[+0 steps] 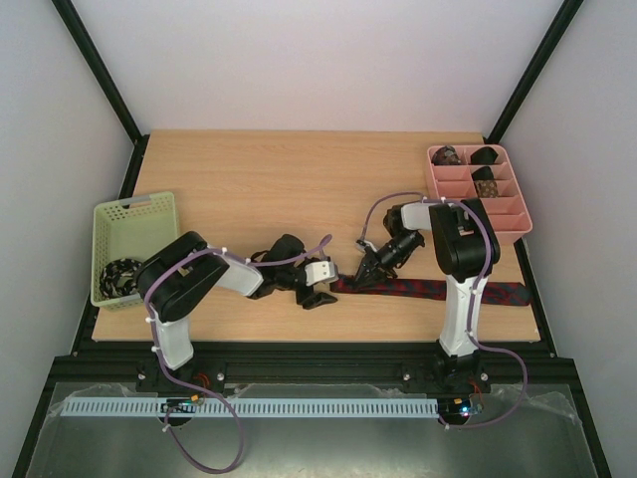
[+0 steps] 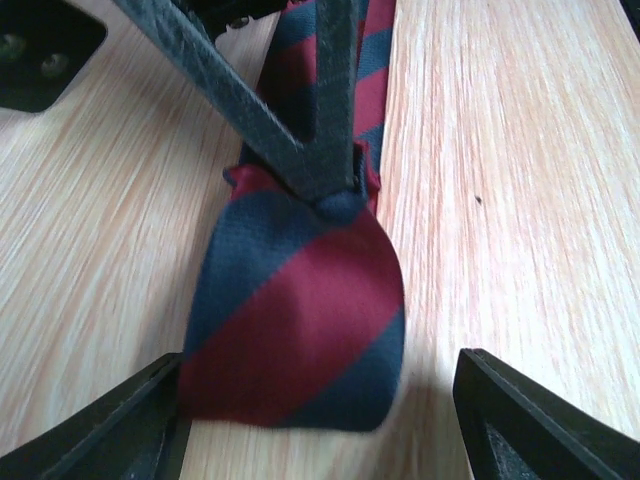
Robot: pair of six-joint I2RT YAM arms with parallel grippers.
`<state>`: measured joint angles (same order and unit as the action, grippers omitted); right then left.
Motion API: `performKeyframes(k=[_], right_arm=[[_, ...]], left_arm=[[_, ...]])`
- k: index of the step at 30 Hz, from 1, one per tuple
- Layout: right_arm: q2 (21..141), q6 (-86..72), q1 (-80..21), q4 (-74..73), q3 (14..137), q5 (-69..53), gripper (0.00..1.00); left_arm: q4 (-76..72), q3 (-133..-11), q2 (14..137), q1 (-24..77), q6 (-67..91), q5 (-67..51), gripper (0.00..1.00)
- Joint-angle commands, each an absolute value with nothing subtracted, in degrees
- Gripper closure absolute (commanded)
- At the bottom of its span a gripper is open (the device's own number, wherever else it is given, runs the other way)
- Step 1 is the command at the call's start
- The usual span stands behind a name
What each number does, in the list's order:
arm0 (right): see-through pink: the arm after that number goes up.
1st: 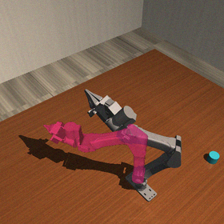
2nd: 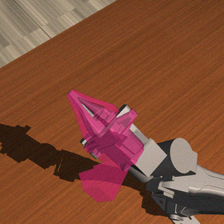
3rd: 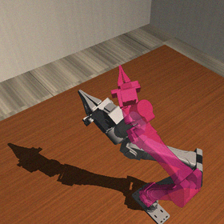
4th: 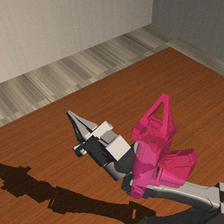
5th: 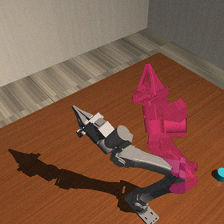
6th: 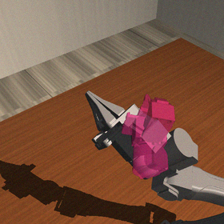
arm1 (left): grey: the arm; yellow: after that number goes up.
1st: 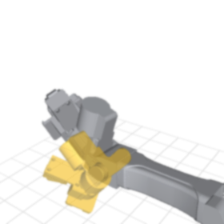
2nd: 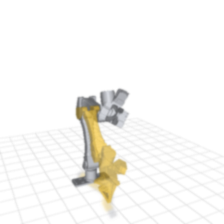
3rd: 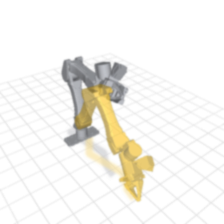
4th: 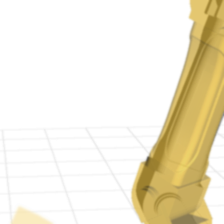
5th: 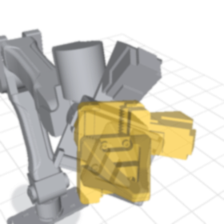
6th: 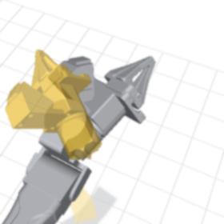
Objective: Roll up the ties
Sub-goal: Roll the tie at the center of the board.
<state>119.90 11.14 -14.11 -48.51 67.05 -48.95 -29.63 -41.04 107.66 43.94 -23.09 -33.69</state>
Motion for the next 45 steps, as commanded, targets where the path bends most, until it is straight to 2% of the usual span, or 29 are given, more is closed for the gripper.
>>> performKeyframes(k=[1,9,14,18,21,31,37,42,45], right_arm=[[123.86,9.95,-13.39,-45.43,65.88,-39.02,0.99],[124.62,9.36,-13.36,-44.85,66.23,-39.04,0.99],[124.86,8.88,-13.44,-44.73,66.71,-38.45,0.99],[125.21,8.76,-13.4,-44.83,67.07,-38.03,0.99],[125.37,8.62,-13.36,-44.87,67.25,-37.95,0.99],[125.05,8.86,-13.33,-44.79,67.85,-37.59,0.99],[124.23,8.89,-13.36,-44.63,67.67,-38.33,0.99],[123.32,9.7,-13.4,-44.76,67.58,-40.0,0.98],[121.72,10.55,-13.35,-45.1,67.69,-40.78,0.95]], left_arm=[[-30.4,-37.56,104.9,42.33,-23.6,-35.5,0.26],[-34.1,-39.95,107.58,41.82,-23.19,-35.16,0.28],[-33.43,-41.65,108.38,42.05,-25.8,-37.6,0.38],[-32.8,-42.84,107.66,42.74,-26.71,-39.95,0.53],[-33.58,-44.25,107.75,43.54,-25.19,-40.5,0.59],[-34.45,-51.27,115.18,46.78,-21.57,-38.83,0.58],[-31.09,-50.27,119.17,46.55,-24.21,-35.59,0.58],[-27.58,-49.29,119.85,45.74,-25.67,-32.85,0.62],[-23.31,-49.71,119.88,45.45,-27.08,-31.65,0.64]])
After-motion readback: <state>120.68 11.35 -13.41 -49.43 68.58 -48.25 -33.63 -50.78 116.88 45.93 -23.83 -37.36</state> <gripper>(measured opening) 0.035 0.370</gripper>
